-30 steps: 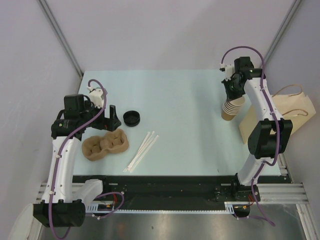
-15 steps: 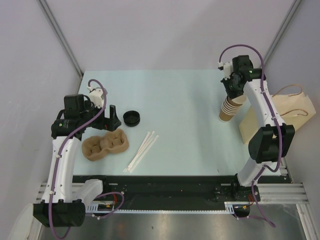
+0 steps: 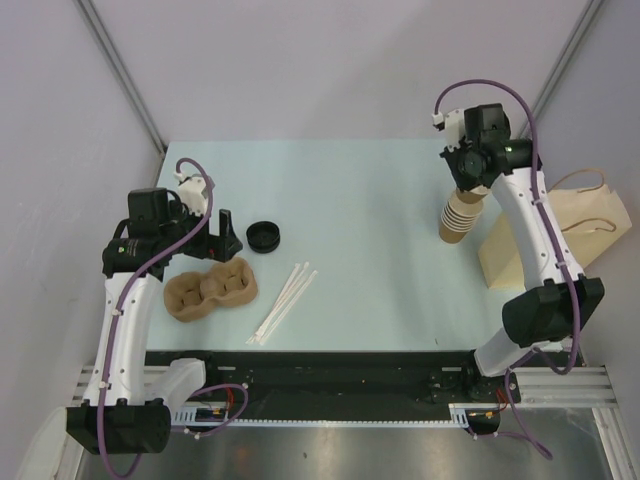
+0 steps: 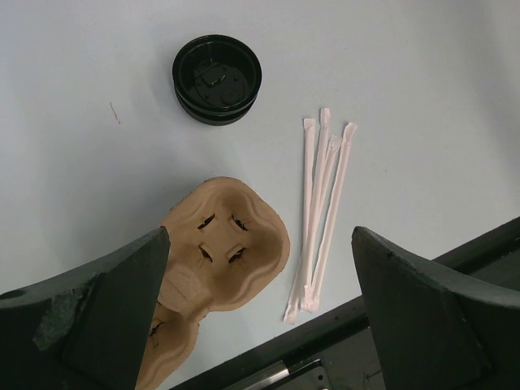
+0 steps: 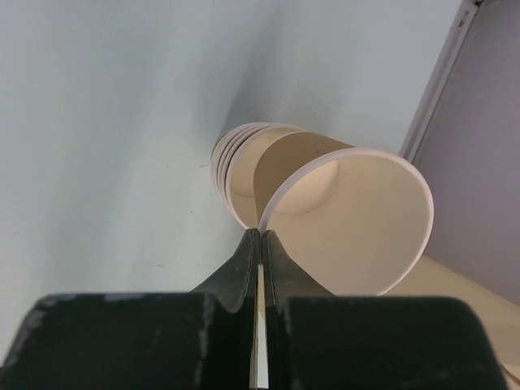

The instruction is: Pack the takeout coffee

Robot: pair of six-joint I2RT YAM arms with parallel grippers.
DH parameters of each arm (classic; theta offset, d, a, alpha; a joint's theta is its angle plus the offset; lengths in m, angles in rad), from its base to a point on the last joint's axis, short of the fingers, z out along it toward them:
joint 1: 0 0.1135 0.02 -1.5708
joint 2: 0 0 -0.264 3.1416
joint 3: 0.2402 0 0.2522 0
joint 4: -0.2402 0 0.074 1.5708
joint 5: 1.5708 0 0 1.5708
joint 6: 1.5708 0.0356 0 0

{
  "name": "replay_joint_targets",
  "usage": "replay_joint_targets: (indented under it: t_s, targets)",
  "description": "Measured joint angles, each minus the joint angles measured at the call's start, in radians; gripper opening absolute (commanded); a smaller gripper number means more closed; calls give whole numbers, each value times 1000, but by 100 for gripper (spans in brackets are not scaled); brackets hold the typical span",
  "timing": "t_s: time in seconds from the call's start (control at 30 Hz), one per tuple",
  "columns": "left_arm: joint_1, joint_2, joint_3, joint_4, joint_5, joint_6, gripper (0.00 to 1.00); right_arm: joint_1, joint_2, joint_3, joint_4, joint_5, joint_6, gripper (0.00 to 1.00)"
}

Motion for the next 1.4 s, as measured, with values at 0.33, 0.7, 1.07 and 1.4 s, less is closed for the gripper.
replay_joint_targets:
  t_s: [0.33,0.7,1.07,1.4]
  targets:
    - [0,0,0,25,-19,-19,100,67,-187,10,-11,-131,-21,0]
    - [20,85,34,36,-26,-43,99,493,-217,-217,-8,-263,-75,0]
    - [122,209,73,68,97,-77,100,845,-64,-319,121,-182,-93,0]
    - [167,181,70,145,161,-87,100,946,36,-414,270,-57,-100,0]
